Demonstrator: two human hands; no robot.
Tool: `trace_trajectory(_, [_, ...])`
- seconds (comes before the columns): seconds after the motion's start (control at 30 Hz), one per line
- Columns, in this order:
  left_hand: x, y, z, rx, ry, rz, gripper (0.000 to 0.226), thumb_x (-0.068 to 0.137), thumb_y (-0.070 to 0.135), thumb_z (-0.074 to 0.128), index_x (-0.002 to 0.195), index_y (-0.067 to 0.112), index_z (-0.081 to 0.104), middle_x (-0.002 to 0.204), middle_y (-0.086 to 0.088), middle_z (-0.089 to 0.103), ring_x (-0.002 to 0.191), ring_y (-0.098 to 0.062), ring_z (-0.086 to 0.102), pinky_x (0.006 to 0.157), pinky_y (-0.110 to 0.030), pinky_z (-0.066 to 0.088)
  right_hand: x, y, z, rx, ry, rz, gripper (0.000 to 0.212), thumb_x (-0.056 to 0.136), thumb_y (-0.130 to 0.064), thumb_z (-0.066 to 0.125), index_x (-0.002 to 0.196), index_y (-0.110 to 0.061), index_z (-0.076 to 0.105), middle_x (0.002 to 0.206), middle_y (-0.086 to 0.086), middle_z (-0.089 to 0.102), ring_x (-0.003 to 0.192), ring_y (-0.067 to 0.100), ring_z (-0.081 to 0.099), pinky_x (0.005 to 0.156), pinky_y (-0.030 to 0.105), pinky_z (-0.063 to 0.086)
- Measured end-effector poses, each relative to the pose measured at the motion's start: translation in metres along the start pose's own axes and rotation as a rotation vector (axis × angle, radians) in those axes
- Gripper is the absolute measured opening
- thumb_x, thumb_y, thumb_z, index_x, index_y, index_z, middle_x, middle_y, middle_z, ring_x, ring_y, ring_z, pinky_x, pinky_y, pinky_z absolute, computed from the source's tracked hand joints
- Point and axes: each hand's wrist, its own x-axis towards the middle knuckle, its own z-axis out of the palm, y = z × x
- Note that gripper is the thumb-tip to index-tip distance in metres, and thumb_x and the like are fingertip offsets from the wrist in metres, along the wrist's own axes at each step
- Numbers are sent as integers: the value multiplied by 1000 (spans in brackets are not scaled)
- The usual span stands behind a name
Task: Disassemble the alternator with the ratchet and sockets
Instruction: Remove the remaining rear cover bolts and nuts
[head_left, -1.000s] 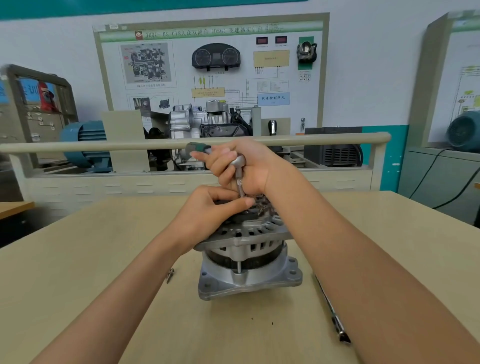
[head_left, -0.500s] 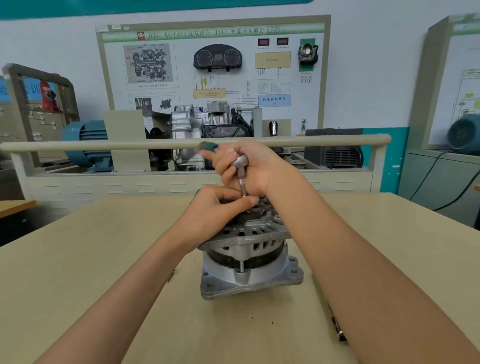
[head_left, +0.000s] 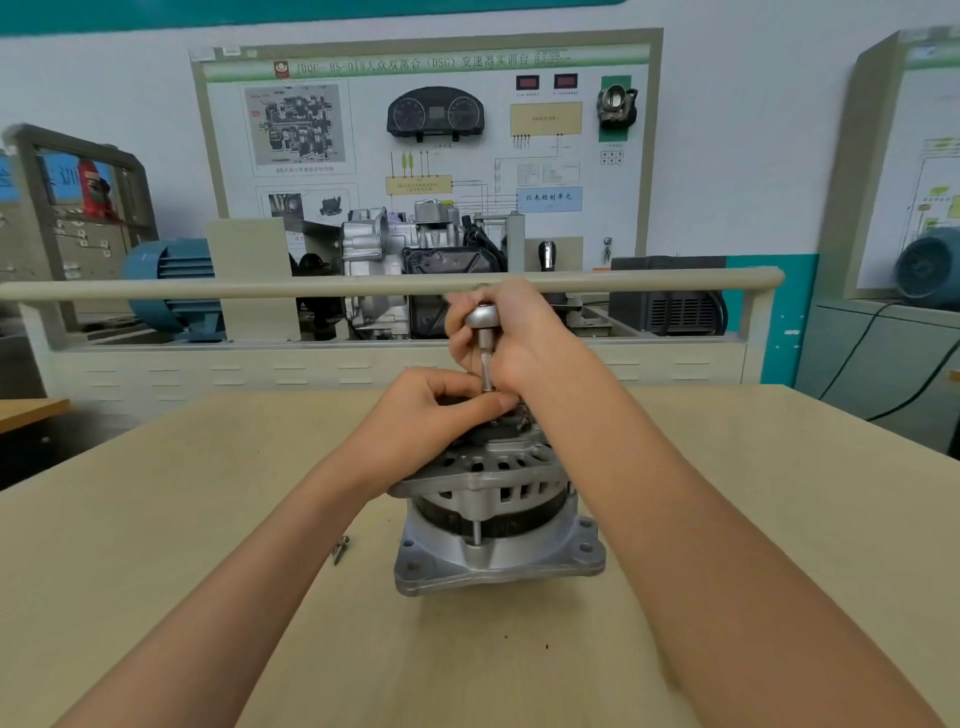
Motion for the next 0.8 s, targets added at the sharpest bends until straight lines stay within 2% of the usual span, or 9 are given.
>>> trace_trajectory(0.1, [0,-2,-1,-14,-20,-22,31,83,39,65,87,9,75,88,-30,63,69,-18,51,66,-26,41,2,-6,-8,-64,-241,235,30,97,-9,27,92,3,55,41,-8,42,31,0,40,31,11,29])
trace_trajectory(0.17, [-1,-1,-2,-38,-20,-23,25,84,36,65,85,15,77,90,-26,66,72,-17,54,69,-25,44,2,-8,-9,-73,-287,269,29,97,-10,29,93,1,55,42,-9,43,31,0,41,32,10,30])
trace_trajectory(0.27, [-1,-3,-2,-47,-12,-1,17,86,29,64,83,22,78,83,-16,72,72,-13,61,70,-22,47,-1,2,-1,-29,-64,44,24,95,-5,29,86,-5,51,43,-5,47,31,2,44,31,11,30])
trace_trajectory(0.33, [-1,-4,-1,-56,-6,22,26,89,19,62,73,33,78,74,5,74,69,-1,66,63,-12,48,2,13,4,19,234,-307,25,99,-9,24,98,-3,48,68,8,61,36,7,51,32,13,32])
trace_trajectory(0.4, [0,-3,0,-51,0,19,32,88,15,62,68,35,76,71,13,73,64,4,66,58,-7,46,4,19,4,66,348,-468,30,102,-15,22,113,-1,46,95,17,61,40,10,55,34,15,37])
trace_trajectory(0.47, [0,0,1,-63,12,-7,22,86,19,64,73,31,77,74,8,74,66,0,67,59,-11,49,1,13,2,83,280,-352,28,99,-8,22,95,-2,49,69,13,62,34,8,52,35,15,40])
trace_trajectory(0.53, [0,1,0,-56,13,-38,13,84,26,66,79,26,78,77,1,75,68,-5,66,63,-15,51,-2,3,-1,72,130,-144,28,94,-2,24,79,-3,48,39,1,49,30,8,47,36,15,41])
trace_trajectory(0.67, [1,-1,-3,-36,-41,-67,20,84,37,65,86,22,77,86,-13,73,75,-18,64,72,-27,49,2,-5,-8,-37,-177,180,25,95,-5,32,99,7,54,42,-6,44,31,3,44,34,15,40])
trace_trajectory(0.8, [-1,-4,-4,-65,-30,-39,21,83,32,66,88,15,77,89,-14,73,79,-16,64,73,-22,51,0,-4,-6,-27,-185,167,25,96,-6,31,95,5,55,42,-6,44,31,2,44,33,14,39])
